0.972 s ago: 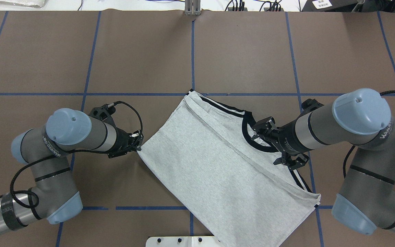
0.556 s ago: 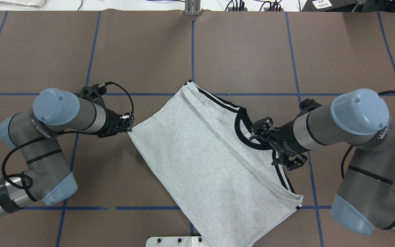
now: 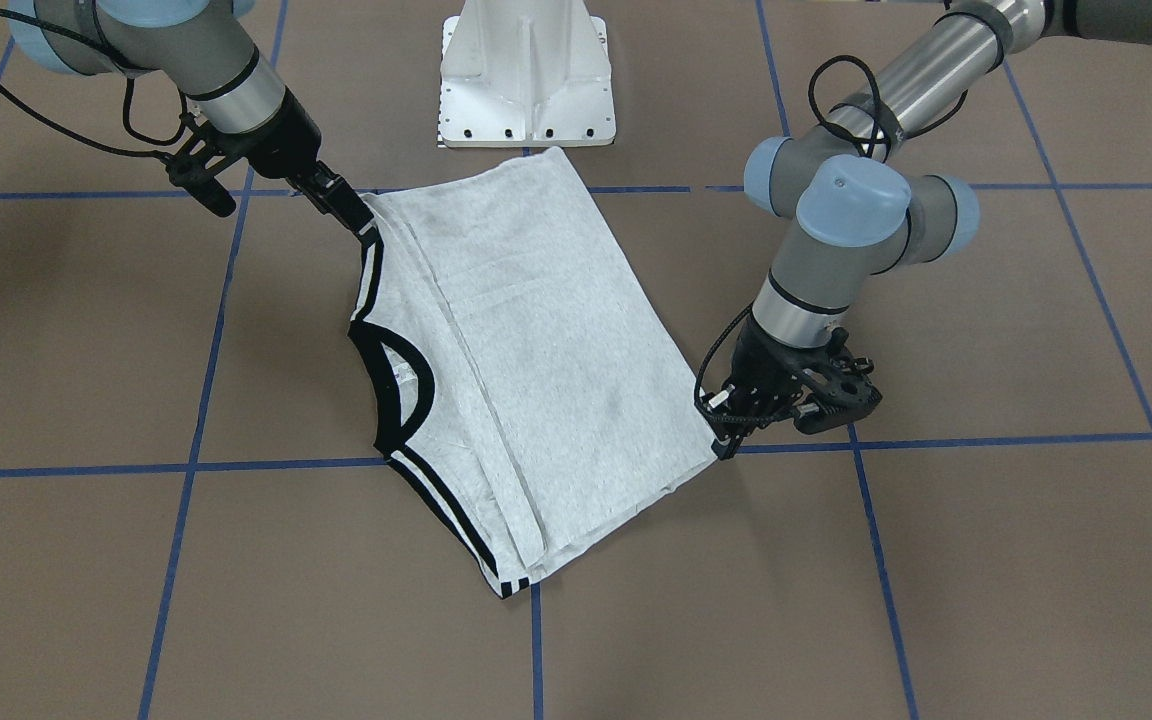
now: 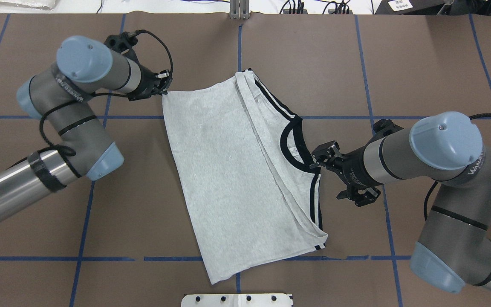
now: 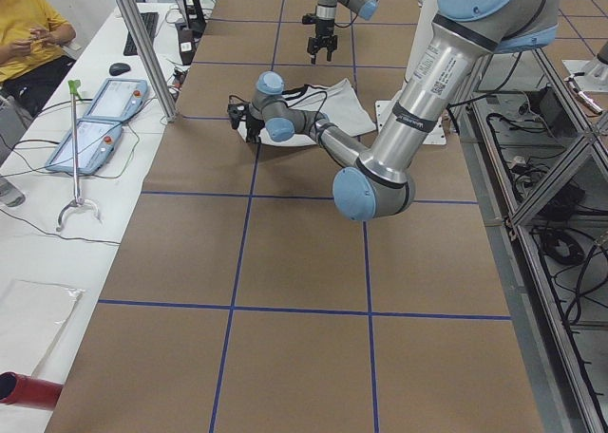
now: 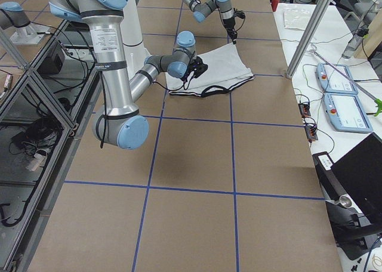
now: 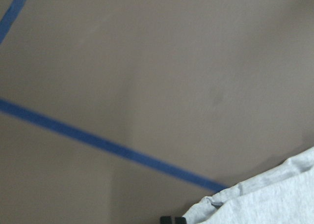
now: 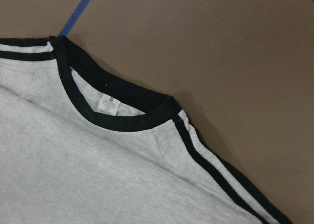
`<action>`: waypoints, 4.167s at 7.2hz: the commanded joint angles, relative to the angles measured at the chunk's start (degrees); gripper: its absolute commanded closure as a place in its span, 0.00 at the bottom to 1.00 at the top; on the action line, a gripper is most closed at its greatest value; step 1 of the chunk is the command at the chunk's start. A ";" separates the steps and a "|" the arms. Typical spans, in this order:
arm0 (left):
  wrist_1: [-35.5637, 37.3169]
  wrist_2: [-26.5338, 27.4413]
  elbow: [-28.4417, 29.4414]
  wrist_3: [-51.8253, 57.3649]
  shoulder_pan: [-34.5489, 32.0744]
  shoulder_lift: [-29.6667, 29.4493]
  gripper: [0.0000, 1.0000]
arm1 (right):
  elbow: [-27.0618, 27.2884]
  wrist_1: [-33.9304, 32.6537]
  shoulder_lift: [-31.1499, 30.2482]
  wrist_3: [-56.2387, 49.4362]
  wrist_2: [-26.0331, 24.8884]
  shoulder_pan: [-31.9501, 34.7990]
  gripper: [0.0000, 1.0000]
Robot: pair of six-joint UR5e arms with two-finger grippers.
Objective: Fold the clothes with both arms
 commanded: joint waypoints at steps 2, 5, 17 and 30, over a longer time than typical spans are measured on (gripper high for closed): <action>-10.17 0.13 17.83 1.56 -2.87 -10.69 0.80 | -0.41 0.00 0.90 0.00 -2.47 -1.10 0.00; -10.37 -0.58 13.05 1.91 -3.39 -9.48 0.58 | -2.25 -0.18 2.65 -3.48 -11.34 -5.83 0.00; -10.36 -6.73 -1.14 2.08 -4.37 1.96 0.57 | -16.13 -23.99 20.58 -66.08 -19.62 -13.22 0.00; -9.66 -8.75 -2.99 1.65 -4.37 1.96 0.54 | -13.30 -24.61 16.95 -77.87 -19.89 -6.91 0.00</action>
